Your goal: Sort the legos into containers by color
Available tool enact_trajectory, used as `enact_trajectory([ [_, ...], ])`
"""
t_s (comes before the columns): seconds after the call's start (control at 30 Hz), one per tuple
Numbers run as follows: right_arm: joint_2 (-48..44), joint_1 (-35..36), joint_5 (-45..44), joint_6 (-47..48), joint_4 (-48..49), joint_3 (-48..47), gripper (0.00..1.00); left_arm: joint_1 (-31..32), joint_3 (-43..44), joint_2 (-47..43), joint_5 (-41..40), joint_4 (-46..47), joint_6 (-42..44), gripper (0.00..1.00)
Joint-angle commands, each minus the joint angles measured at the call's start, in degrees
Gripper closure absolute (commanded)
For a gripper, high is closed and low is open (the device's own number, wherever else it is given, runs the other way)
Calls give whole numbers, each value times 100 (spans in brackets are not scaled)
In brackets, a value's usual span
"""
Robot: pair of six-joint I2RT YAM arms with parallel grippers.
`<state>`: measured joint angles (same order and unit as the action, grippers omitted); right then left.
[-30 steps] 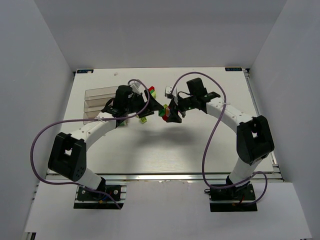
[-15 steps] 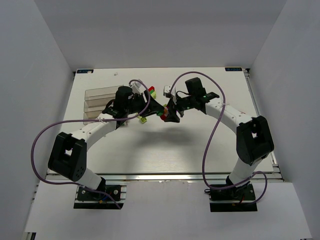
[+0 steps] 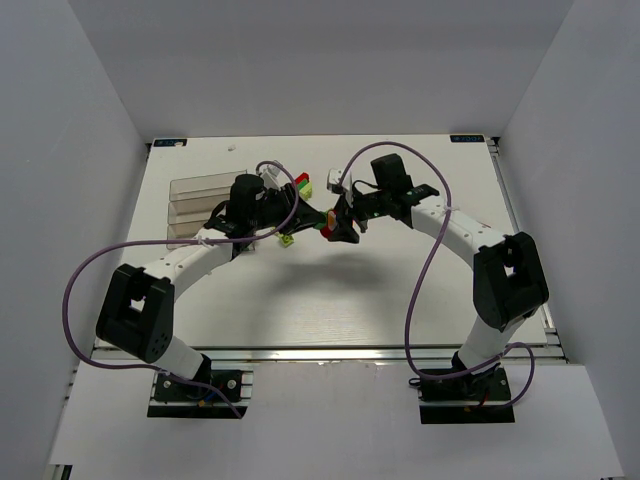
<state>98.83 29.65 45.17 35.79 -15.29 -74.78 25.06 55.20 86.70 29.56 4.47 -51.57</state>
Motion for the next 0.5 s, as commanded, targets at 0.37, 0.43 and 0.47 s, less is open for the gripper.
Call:
enact_trajectory([
  [0.37,-294,32,-140,51,272,87,100,-1299,-238,-1163,-512,-1077,419,100],
  [0.43,-276,32,-175,42,281,95,100,-1503,-194,-1330,-618,-1403,586,100],
  [0.47,-276,32,-184,33,290,96,100,-1652,-124,-1365,-757,-1753,752,100],
])
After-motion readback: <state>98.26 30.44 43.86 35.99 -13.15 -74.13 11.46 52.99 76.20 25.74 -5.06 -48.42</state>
